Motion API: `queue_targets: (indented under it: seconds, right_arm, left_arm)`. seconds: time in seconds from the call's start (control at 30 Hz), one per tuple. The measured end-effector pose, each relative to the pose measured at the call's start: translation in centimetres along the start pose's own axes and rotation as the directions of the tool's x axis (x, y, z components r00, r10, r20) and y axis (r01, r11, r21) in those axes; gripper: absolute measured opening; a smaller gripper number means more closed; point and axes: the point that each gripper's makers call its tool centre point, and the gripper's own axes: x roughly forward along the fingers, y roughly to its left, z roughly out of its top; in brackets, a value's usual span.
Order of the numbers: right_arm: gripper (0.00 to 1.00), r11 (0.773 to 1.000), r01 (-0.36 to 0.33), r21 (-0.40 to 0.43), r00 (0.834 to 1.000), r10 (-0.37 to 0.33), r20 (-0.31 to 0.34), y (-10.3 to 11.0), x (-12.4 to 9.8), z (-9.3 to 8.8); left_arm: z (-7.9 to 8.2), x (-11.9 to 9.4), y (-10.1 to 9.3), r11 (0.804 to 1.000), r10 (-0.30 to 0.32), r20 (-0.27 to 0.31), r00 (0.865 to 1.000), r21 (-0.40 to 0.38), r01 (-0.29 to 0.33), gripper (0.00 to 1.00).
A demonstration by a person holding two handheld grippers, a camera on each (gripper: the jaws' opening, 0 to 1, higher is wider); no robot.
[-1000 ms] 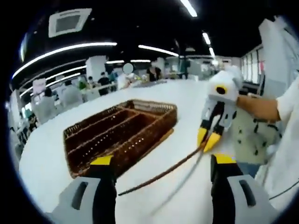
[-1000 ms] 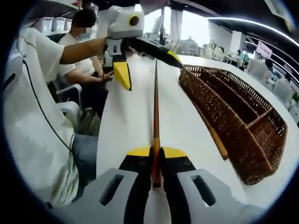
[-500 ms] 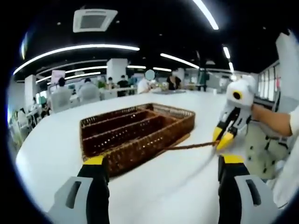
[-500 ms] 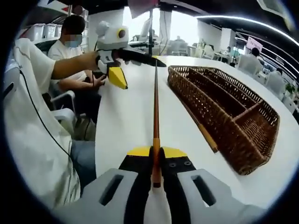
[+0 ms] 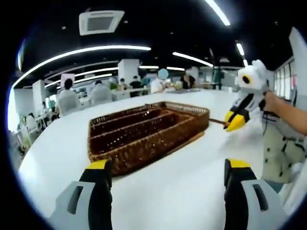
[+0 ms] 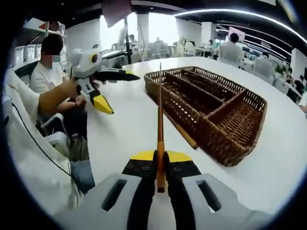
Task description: Arrange the knives, forks, and spoons in their matching storage slots by inserting each utensil handle-first until every utensil is classified and aligned in the correct compartment
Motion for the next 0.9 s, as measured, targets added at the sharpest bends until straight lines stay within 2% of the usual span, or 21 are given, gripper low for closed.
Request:
queue_targets:
  seconds: [0.13,0.37,0.57,0.6,0.67,0.77,0.9]
  right_arm:
    - [0.06,1.0,0.025,0.012,1.0,-0.025,0.018,-1.6,-0.4,1.0]
    - [0.06,0.996,0.068,0.057,0.996,-0.072,0.056,-3.3,-1.1,2.9]
    - [0.06,0.992,0.106,0.07,0.993,-0.109,0.045,-4.6,-1.2,3.6]
    - [0.06,0.99,0.113,0.087,0.992,-0.117,0.046,-4.9,-1.3,3.7]
    - [0.06,0.979,0.169,0.118,0.984,-0.174,0.036,-6.0,-1.6,3.9]
    - [0.06,0.968,0.183,0.173,0.98,-0.193,0.048,-7.1,-1.7,4.5]
    - [0.06,0.961,0.195,0.196,0.978,-0.205,0.035,-8.1,-1.4,4.6]
  left_arm:
    - [-0.2,-0.1,0.3,1.0,0.023,0.009,1.0,-0.008,-0.023,0.98]
    - [-0.9,-0.2,0.3,0.996,0.034,0.032,0.999,-0.079,-0.032,0.97]
    - [-1.6,-0.4,0.7,0.997,0.055,0.03,0.998,-0.057,-0.053,0.96]
    - [-1.7,-0.4,0.7,0.997,0.06,0.025,0.998,-0.047,-0.059,0.96]
    - [-2.0,-0.5,0.8,0.997,0.069,0.02,0.997,-0.04,-0.069,0.95]
    - [-2.1,-0.4,0.9,0.995,0.081,0.024,0.996,-0.059,-0.079,0.95]
    - [-2.3,-0.3,0.6,0.995,0.084,0.025,0.996,-0.06,-0.082,0.95]
